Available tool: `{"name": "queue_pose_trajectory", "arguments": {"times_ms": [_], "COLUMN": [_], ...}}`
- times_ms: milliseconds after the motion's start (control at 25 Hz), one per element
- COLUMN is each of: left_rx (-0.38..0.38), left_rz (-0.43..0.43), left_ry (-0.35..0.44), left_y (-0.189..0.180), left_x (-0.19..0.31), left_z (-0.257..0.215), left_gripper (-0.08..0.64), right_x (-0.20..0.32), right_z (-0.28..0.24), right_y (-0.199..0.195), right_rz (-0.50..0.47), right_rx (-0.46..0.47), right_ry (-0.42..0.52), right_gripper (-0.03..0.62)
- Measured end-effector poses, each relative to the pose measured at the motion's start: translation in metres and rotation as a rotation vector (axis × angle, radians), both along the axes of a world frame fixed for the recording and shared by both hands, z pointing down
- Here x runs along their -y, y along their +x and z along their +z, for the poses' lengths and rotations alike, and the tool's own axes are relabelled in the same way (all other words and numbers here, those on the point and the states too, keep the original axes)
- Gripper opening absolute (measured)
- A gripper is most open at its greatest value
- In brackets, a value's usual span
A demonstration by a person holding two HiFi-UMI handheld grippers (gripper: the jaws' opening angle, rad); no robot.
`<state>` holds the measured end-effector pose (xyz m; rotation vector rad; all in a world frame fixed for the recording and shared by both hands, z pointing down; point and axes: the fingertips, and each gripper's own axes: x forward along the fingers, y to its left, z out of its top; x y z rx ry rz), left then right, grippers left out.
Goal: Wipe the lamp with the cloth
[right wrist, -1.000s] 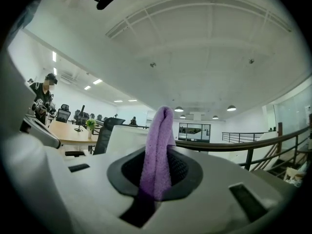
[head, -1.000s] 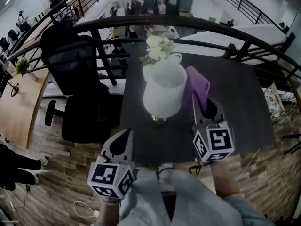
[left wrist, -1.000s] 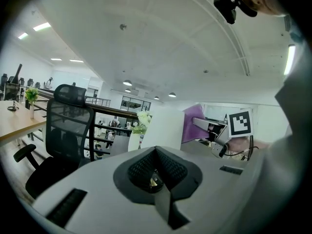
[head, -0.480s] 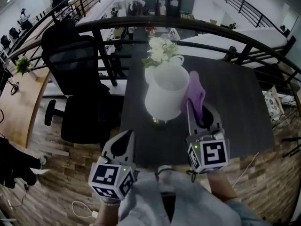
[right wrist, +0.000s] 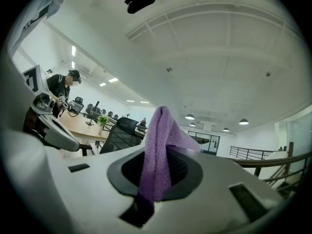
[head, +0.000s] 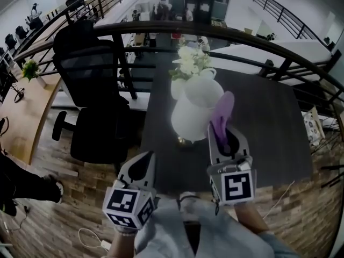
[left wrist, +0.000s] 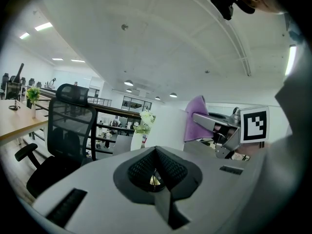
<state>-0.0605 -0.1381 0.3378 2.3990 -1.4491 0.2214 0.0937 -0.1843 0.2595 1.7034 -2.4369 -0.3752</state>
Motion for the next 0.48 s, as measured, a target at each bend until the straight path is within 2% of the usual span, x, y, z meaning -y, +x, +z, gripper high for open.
{"name": "queue_pose_trajectory", "arguments": {"times_ms": [120, 320, 480], "left_rx": [-0.01, -0.004, -0.009], "left_rz": [0.002, -0.022, -0.039], "left_ry": [-0.023, 0.006, -0.005], "left_y": [0.001, -0.008, -0.012], "left_x": [-0.003, -0.004, -0.008], "left_z": [0.001, -0.001, -0.001], "left_gripper": [0.009, 0.009, 0.009], "right_x": [-0.003, -0.01, -0.014], "right_z": [0.0, 0.006, 0.015], "right_y": [-0.012, -0.036, -0.057], "right_rz": [-0.032, -0.087, -0.142], "right_rx": [-0.037, -0.08, -0.123], "right_ry": [0.011, -0.001, -0.023], "right_gripper": [0.051, 0.051, 0.051]}}
